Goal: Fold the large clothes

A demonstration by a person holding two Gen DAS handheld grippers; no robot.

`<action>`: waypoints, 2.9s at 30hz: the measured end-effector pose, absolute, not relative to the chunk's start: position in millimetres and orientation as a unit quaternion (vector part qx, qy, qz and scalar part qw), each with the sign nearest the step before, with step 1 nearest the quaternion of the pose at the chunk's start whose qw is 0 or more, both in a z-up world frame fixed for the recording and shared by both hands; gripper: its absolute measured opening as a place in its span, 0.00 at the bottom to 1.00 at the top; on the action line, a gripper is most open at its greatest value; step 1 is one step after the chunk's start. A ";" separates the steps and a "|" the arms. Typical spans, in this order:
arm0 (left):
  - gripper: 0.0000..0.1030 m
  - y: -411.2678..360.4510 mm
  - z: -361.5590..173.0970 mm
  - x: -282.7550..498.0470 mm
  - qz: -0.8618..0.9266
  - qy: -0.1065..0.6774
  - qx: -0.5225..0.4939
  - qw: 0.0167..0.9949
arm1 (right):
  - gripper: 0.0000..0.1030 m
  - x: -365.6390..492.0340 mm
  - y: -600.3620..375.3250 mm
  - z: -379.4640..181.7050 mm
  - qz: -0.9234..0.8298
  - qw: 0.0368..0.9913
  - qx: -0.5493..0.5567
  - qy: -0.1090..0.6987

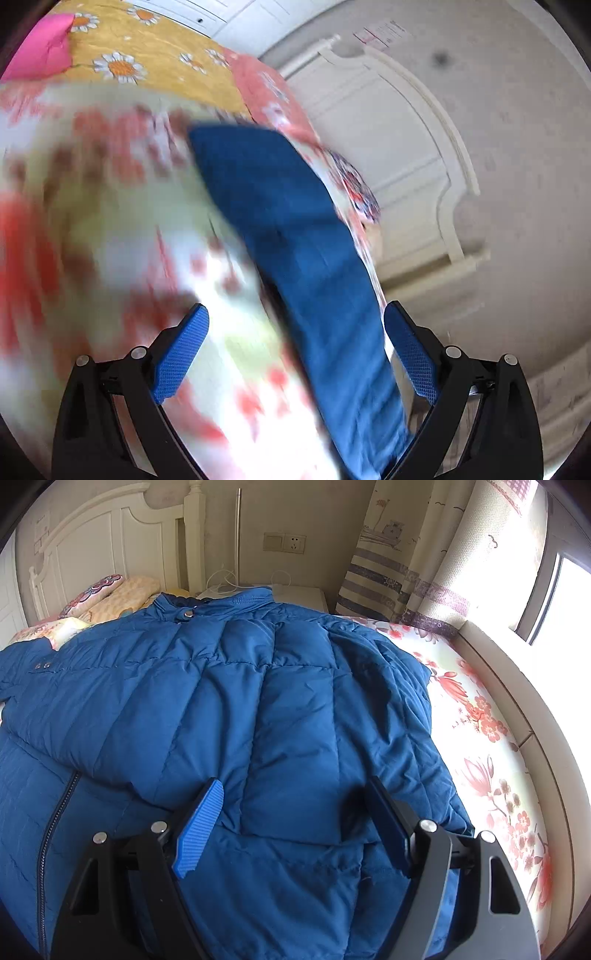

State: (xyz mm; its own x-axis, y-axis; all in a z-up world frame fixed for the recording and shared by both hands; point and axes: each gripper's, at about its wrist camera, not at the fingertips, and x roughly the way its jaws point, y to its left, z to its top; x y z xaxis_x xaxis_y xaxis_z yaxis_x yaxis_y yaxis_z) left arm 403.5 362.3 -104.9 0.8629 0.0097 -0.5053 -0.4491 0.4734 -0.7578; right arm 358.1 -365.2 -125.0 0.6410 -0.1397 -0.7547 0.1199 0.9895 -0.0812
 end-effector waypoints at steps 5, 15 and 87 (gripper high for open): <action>0.78 396.6 -100.1 447.9 0.150 0.264 -0.459 0.835 | 0.75 356.5 -364.1 -125.0 -0.071 0.906 -0.010 0.417; 0.04 286.8 -16.7 434.6 0.072 0.189 -0.335 0.920 | 0.75 354.9 -362.9 -124.4 -0.071 0.908 -0.010 0.414; 0.85 59.8 -52.3 361.8 -0.087 0.323 -0.168 0.928 | 0.72 347.1 -383.4 -121.2 -0.044 0.914 0.055 0.399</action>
State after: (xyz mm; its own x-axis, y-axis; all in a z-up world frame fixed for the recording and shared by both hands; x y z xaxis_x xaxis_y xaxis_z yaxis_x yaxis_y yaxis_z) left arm 361.8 59.8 -52.3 0.7767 -0.2689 -0.5696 0.0527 0.9288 -0.3667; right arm 347.1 -383.4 -121.2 0.6780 -0.0371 -0.7341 0.1245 0.9901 0.0650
